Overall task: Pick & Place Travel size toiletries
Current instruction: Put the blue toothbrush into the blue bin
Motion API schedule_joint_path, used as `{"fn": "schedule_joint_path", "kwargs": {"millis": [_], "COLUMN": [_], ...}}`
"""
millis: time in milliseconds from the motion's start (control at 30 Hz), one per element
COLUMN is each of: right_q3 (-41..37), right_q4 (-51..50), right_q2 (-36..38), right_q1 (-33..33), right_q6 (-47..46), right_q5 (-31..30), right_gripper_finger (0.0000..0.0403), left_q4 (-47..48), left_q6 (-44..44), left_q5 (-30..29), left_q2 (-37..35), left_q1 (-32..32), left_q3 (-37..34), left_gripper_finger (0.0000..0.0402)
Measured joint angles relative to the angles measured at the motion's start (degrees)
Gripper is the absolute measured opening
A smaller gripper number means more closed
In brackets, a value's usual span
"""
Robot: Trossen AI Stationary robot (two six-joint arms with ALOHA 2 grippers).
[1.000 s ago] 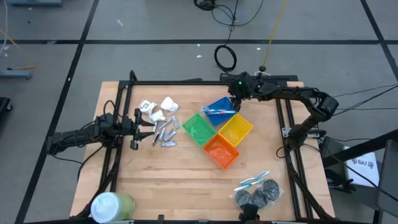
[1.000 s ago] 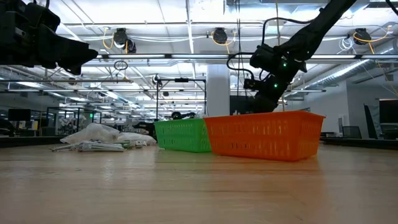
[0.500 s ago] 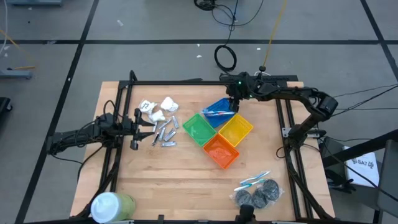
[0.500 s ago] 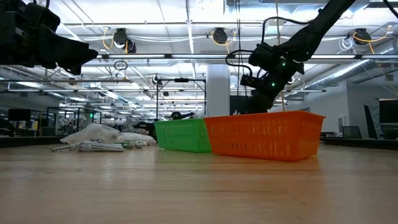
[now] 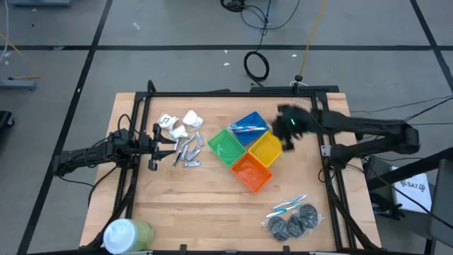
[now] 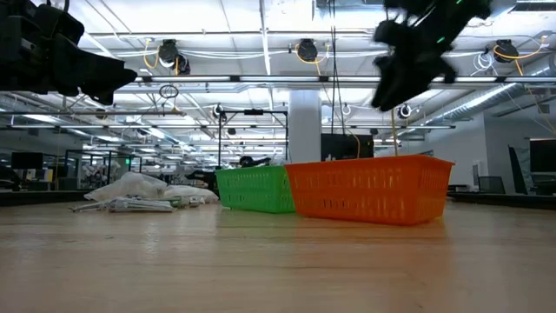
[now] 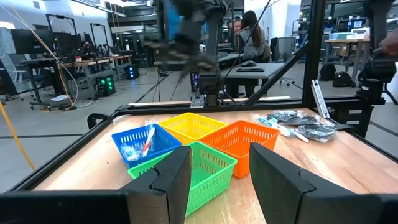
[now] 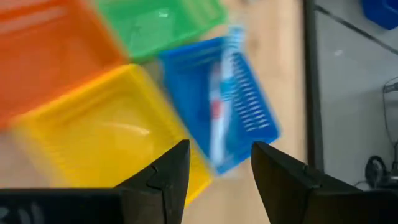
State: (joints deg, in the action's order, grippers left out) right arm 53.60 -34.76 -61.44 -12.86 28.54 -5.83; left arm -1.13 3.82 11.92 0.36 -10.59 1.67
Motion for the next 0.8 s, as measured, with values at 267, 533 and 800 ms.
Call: {"fn": "schedule_joint_path", "kwargs": {"millis": [267,533,800], "right_q3": [-1.70,-14.06,-19.23], "right_q4": [-16.91,-3.71,13.71], "right_q2": [6.92,2.15,-7.55], "right_q1": [32.05,52.28,56.15], "right_q6": [-37.87,-59.15,-60.83], "right_q5": [-3.34,-3.10,-2.96], "right_gripper_finger": [0.0160,0.0160,0.0160], "left_q4": [0.00,0.01,0.02], "left_q6": [0.01,0.00,0.01], "left_q5": [0.00,-0.01,-0.02], "left_q2": [0.00,0.00,0.00], "left_q1": [0.02,0.02,0.02], "left_q3": [0.00,0.00,0.00], "left_gripper_finger": [0.0159,0.0159,0.0159]}}
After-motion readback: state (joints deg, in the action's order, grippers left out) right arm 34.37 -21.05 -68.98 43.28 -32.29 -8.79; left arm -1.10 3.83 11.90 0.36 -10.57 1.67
